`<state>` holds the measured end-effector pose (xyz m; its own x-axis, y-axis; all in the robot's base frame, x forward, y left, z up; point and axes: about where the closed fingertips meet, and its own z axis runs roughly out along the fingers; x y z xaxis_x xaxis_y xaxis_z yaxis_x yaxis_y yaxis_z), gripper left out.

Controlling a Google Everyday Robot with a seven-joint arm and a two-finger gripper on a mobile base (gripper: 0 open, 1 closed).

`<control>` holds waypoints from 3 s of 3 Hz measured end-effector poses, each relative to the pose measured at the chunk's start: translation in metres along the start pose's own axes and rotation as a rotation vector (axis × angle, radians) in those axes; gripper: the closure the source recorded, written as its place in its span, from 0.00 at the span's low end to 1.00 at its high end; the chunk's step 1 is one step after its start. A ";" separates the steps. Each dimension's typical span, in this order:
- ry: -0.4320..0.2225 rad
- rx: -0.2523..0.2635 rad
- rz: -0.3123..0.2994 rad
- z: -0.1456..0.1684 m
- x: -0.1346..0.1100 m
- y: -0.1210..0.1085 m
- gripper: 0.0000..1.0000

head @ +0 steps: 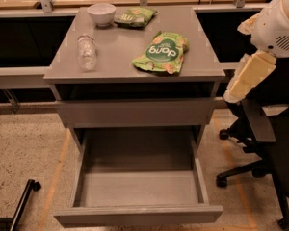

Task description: Place green rice chip bag into middle drawer

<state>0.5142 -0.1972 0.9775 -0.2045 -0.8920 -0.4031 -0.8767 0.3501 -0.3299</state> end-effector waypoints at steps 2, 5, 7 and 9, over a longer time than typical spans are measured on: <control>-0.249 0.061 0.118 0.042 -0.036 -0.042 0.00; -0.434 0.017 0.292 0.106 -0.064 -0.086 0.00; -0.552 -0.014 0.307 0.170 -0.108 -0.116 0.00; -0.567 -0.056 0.301 0.234 -0.130 -0.141 0.00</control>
Offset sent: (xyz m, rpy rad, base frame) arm 0.1215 0.0444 -0.0130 0.4465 -0.1837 -0.0520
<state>0.7665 -0.0633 0.8769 -0.1967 -0.4625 -0.8645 -0.8416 0.5319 -0.0931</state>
